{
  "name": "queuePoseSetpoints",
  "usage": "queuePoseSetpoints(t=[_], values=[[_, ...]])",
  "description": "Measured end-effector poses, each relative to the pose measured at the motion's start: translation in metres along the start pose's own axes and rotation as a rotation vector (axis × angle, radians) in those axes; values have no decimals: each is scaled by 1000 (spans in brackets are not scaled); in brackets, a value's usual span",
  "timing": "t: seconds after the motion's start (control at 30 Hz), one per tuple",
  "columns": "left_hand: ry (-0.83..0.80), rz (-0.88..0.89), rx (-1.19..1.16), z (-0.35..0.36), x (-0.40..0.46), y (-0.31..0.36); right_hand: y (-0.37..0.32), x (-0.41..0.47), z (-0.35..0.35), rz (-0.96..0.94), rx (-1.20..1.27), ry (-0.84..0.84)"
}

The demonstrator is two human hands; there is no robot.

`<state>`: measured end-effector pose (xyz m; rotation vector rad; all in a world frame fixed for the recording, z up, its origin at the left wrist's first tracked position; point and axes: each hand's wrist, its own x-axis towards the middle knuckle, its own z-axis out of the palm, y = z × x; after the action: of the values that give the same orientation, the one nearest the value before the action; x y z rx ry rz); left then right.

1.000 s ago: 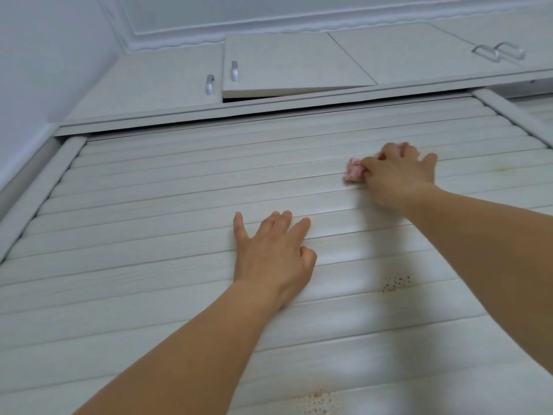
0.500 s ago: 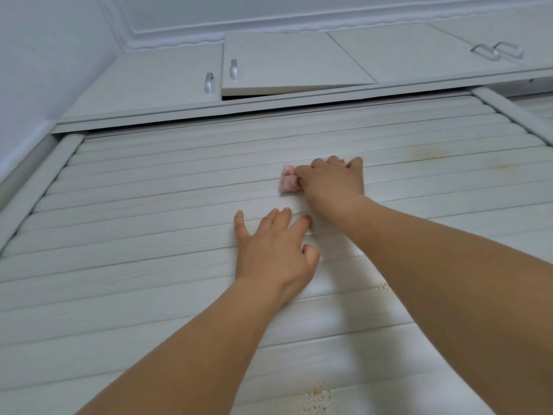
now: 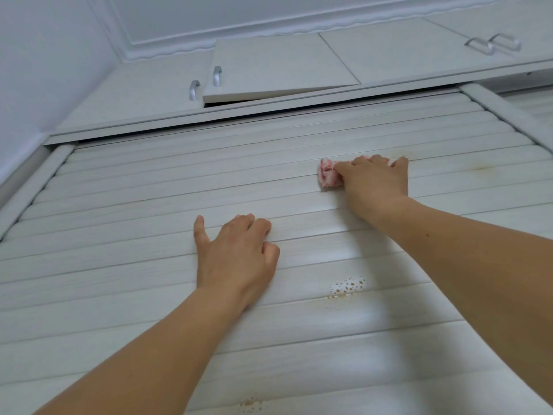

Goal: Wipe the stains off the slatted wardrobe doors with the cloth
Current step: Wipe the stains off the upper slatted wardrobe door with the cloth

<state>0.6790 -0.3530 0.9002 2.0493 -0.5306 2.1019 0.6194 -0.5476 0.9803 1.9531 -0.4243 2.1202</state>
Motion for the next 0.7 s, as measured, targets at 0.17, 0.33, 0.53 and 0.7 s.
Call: queuePoseSetpoints(t=[0.17, 0.33, 0.53, 0.7], values=[[-37, 2, 20, -3, -1, 1, -17, -11, -6, 12, 39, 16], [-42, 2, 56, -3, -2, 1, -56, -24, -7, -223, 127, 60], [-33, 22, 117, -3, -5, -1, -29, -20, -4, -194, 51, 66], [-13, 6, 106, -2, -4, 4, 32, -18, 0, -45, -38, 26]])
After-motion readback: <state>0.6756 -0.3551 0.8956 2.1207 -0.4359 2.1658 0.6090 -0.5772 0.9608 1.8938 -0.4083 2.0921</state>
